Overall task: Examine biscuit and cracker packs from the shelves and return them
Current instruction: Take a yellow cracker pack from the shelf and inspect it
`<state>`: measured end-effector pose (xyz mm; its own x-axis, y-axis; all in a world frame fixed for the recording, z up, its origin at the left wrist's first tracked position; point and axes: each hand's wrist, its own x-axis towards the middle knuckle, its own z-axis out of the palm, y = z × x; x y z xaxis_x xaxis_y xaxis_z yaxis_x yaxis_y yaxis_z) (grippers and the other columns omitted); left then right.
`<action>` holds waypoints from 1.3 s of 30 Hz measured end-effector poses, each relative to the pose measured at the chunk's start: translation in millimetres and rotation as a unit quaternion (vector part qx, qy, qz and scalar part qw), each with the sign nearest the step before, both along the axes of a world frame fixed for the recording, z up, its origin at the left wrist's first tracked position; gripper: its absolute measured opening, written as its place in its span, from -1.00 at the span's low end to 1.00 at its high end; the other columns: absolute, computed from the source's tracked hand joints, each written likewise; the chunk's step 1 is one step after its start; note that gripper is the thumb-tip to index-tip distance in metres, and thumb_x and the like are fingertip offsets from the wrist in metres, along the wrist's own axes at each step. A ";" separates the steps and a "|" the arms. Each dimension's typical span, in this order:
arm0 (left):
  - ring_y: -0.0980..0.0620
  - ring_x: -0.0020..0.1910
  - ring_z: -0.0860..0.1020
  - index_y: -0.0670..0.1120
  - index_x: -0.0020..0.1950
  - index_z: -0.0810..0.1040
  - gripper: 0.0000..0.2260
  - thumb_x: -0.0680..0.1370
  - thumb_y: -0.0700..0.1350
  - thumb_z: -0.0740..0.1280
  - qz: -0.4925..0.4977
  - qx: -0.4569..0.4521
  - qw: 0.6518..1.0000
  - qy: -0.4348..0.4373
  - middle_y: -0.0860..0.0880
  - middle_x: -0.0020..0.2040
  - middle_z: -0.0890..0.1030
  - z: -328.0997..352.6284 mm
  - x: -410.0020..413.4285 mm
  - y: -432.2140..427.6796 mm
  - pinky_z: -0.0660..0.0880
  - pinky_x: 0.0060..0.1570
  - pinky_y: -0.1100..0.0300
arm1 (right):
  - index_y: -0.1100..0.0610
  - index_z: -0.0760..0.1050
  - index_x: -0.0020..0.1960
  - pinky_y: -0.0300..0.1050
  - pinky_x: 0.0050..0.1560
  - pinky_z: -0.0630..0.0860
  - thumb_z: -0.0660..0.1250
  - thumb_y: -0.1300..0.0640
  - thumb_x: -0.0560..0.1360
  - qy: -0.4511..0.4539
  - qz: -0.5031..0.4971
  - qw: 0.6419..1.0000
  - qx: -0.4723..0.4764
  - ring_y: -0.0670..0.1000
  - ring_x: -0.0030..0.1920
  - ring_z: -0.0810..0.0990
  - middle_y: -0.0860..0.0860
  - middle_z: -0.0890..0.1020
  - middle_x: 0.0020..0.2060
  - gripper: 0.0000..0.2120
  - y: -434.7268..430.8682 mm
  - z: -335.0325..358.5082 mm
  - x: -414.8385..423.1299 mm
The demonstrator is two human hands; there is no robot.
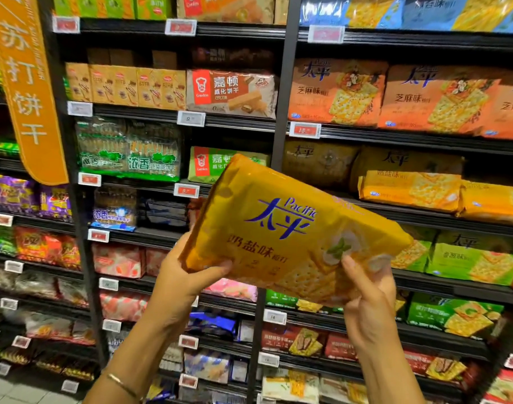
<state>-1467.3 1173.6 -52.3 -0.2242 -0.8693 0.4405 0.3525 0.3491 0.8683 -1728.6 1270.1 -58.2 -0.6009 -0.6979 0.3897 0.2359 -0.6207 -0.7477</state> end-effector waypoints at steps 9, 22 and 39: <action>0.06 0.00 0.74 0.16 0.09 0.69 -0.55 0.22 0.08 0.65 0.056 -0.039 0.993 -0.094 0.00 0.02 0.77 -1.1 -6.0 -9.3 0.57 -0.02 0.09 | 0.27 0.45 0.25 -0.15 -0.08 0.64 0.37 0.46 0.23 0.097 0.030 0.993 -0.051 0.01 -0.10 0.72 0.03 0.73 -0.14 -0.41 18.8 14.2 -23.5; 0.21 -0.06 0.69 0.31 0.05 0.66 -0.73 0.43 0.37 0.38 0.000 -0.125 0.955 -0.270 0.18 -0.02 0.75 2.2 -11.1 -12.9 0.56 -0.10 0.28 | 0.07 0.51 0.12 0.07 -0.06 0.71 0.63 0.12 0.24 0.117 -0.078 0.989 0.040 0.12 0.10 0.71 -0.01 0.74 -0.04 -0.48 35.5 7.0 -46.8; -0.15 -0.34 0.71 0.05 0.01 0.77 -0.39 0.39 0.53 0.30 -0.107 0.176 0.963 -0.176 -0.26 -0.09 0.75 -28.4 -114.7 16.1 0.61 -0.45 0.06 | -0.10 0.73 0.13 -0.23 -0.12 0.64 0.37 -0.22 0.49 0.126 0.026 0.982 0.136 -0.05 -0.01 0.75 -0.03 0.77 0.00 -0.67 95.4 23.5 -128.0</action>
